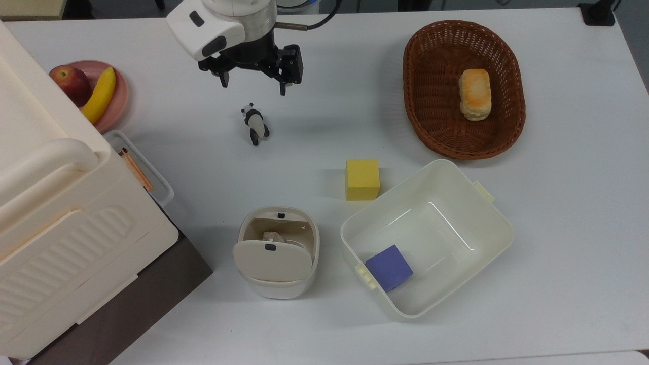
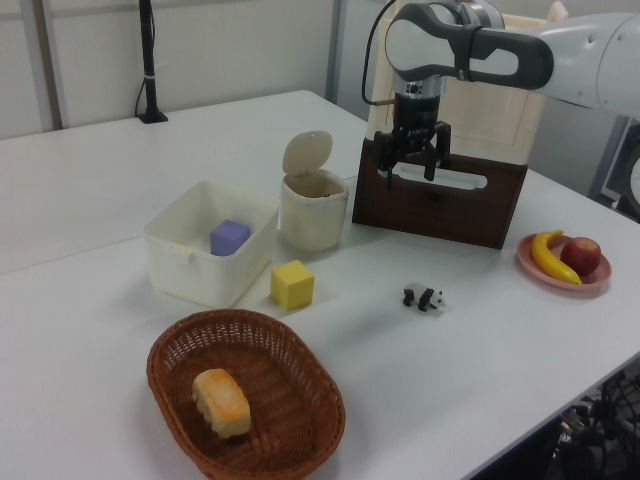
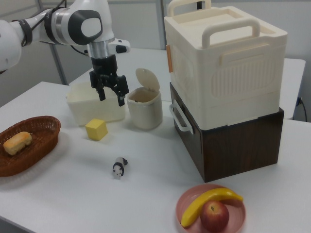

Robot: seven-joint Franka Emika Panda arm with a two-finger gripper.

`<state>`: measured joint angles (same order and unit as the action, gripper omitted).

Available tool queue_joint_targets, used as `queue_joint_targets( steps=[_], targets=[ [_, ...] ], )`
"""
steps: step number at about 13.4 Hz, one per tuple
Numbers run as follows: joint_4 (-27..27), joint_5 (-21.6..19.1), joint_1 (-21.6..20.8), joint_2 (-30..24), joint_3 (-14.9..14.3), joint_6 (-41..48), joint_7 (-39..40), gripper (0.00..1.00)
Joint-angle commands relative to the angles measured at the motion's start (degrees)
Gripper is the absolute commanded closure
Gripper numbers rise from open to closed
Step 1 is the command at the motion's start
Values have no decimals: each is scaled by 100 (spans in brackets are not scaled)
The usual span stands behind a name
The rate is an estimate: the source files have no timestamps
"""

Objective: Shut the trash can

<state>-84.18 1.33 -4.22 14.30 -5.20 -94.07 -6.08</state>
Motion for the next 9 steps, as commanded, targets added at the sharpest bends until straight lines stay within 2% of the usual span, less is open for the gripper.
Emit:
queue_joint_targets(
  steps=[1,9],
  targets=[
    [-266,-71,-26,-208,-60,-164,334,0],
    [-275,-115,-17,-164,-60,-173,336,0]
  ],
)
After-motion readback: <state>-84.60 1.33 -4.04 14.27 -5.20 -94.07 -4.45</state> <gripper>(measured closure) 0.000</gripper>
